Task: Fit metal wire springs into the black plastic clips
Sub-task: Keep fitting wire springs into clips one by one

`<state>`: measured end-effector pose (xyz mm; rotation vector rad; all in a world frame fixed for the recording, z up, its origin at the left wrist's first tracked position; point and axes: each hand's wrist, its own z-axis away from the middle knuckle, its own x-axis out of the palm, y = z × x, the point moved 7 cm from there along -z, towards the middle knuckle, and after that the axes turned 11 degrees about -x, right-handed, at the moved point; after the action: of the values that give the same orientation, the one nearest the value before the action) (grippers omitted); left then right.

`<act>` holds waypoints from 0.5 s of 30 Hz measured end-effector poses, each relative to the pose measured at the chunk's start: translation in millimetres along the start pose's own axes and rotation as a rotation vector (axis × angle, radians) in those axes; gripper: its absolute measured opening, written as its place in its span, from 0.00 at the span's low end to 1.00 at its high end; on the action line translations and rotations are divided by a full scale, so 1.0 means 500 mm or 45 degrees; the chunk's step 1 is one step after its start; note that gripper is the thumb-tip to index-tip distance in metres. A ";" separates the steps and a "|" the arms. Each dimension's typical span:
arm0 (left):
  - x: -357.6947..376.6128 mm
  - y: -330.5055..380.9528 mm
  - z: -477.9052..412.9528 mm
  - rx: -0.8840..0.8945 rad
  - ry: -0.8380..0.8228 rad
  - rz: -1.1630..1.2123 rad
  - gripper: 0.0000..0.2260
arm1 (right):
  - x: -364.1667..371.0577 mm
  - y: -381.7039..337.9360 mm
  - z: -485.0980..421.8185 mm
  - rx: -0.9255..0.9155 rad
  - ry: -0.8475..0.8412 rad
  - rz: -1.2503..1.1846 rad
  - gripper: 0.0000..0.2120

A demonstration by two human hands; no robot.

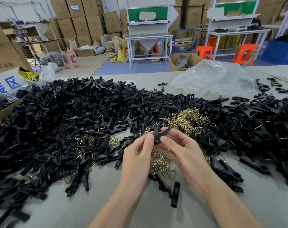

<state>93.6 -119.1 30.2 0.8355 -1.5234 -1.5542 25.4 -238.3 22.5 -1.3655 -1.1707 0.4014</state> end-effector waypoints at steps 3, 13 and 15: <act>0.001 0.000 0.000 0.003 -0.002 0.046 0.10 | 0.001 0.002 -0.001 0.004 -0.003 -0.008 0.14; 0.006 0.009 0.012 0.098 -0.039 -0.110 0.10 | -0.005 0.000 -0.001 -0.019 0.031 0.024 0.16; 0.009 0.011 0.014 0.098 -0.062 -0.124 0.10 | -0.007 -0.001 -0.001 -0.025 0.033 0.033 0.14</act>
<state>85.8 -119.6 36.4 0.9337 -1.6069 -1.6046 24.1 -241.6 21.7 -1.4007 -1.1391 0.3904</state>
